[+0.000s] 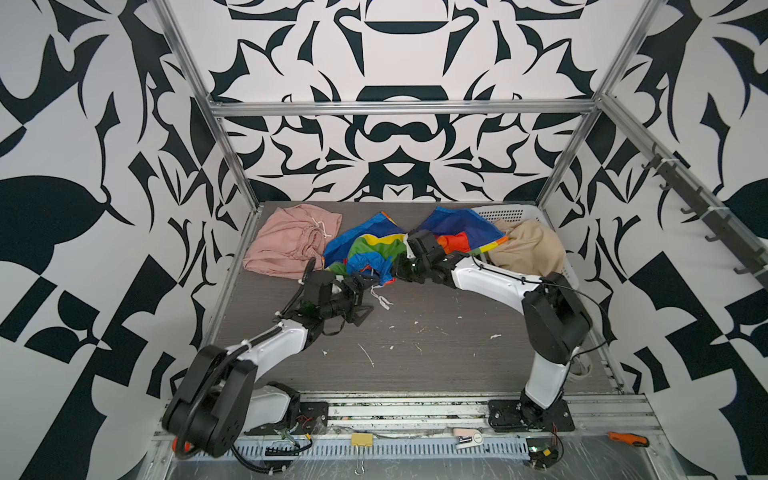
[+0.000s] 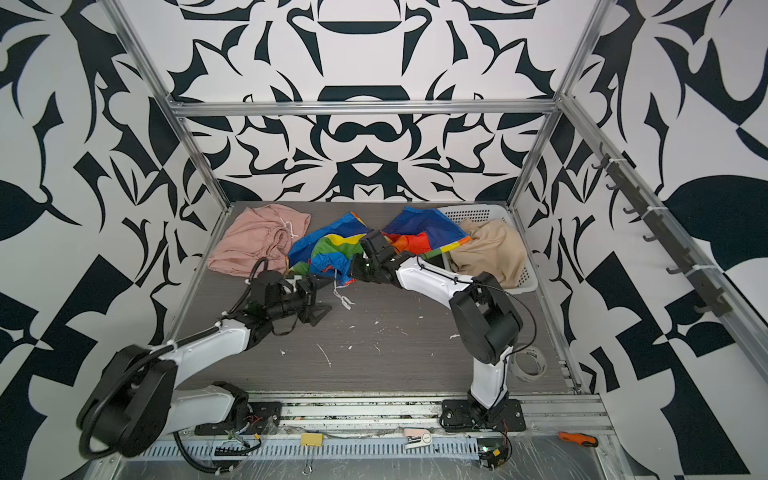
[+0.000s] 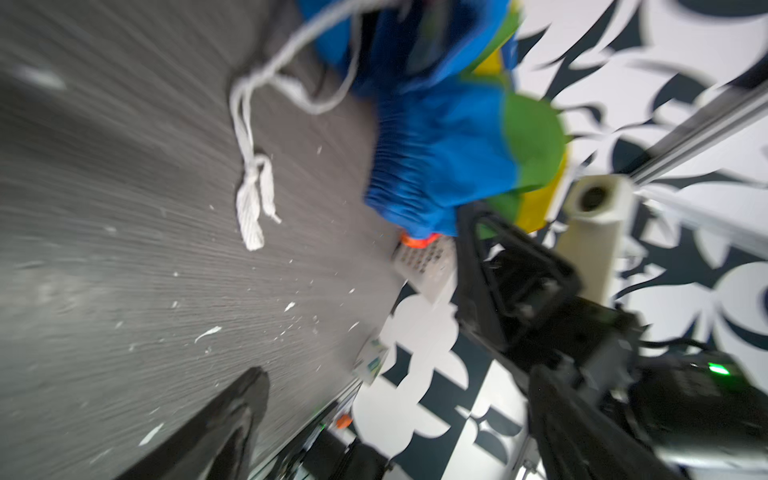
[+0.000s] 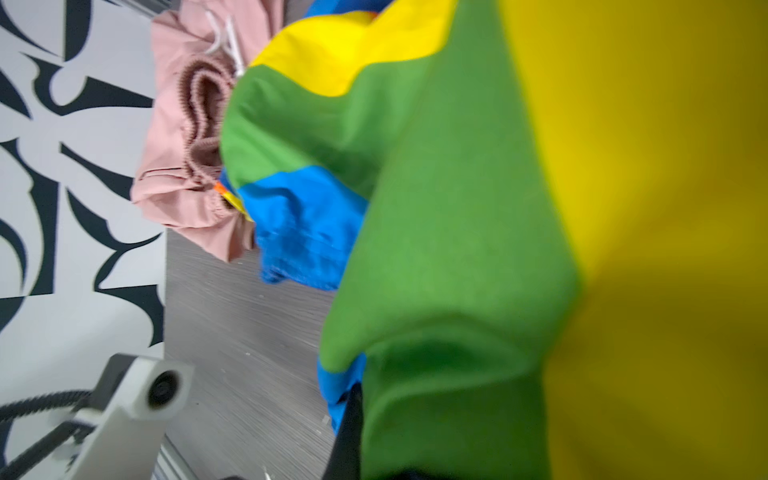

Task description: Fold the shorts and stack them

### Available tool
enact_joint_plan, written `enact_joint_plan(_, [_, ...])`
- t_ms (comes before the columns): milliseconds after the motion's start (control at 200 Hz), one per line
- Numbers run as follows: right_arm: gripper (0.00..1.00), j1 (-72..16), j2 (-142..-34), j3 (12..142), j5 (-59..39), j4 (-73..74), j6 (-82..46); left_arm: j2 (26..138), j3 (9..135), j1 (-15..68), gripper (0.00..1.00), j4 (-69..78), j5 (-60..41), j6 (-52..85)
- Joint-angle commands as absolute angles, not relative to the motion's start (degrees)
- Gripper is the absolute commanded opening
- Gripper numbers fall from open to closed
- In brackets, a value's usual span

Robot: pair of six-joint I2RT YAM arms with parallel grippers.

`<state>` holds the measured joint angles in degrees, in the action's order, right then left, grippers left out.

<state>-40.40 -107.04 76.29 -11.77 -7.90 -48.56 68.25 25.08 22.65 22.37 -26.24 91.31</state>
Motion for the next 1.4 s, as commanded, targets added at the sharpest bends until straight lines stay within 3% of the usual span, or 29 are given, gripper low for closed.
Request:
enact_joint_plan(0, [0.0, -42.3, -109.4, 79.3, -13.9, -4.5, -52.8, 62.0, 23.3, 21.6, 0.99, 17.7, -20.4, 94.0])
enact_joint_plan(110, [0.0, -42.6, -112.4, 78.6, -17.2, 1.7, -58.2, 59.1, 20.6, 21.5, 0.99, 18.1, -17.4, 97.1])
enact_joint_plan(265, [0.0, -42.7, -110.8, 77.2, -15.4, 0.1, -56.4, 61.6, 19.6, 21.5, 0.99, 20.9, -17.7, 100.7])
enact_joint_plan(585, [0.33, -41.2, -100.9, 69.5, -11.5, -6.0, -50.5, 76.1, 22.9, 25.4, 0.99, 29.3, -17.4, 102.9])
enact_joint_plan(860, [0.39, -40.2, -94.0, 64.4, -10.1, -7.7, -48.3, 89.6, 24.2, 29.3, 1.0, 42.3, -13.8, 108.6])
enact_joint_plan(1105, [0.42, -38.4, -88.8, 58.9, -9.9, -7.7, -47.8, 100.6, 25.2, 31.2, 0.78, 58.2, -12.4, 110.9])
enact_joint_plan(1325, [0.42, -35.1, -83.7, 54.3, -10.1, -8.0, -47.7, 104.0, 24.1, 34.4, 0.76, 60.2, -11.0, 111.3])
enact_joint_plan(1395, [0.42, -34.0, -82.4, 53.6, -10.4, -8.0, -47.7, 104.7, 23.6, 34.5, 0.69, 61.2, -10.4, 110.7])
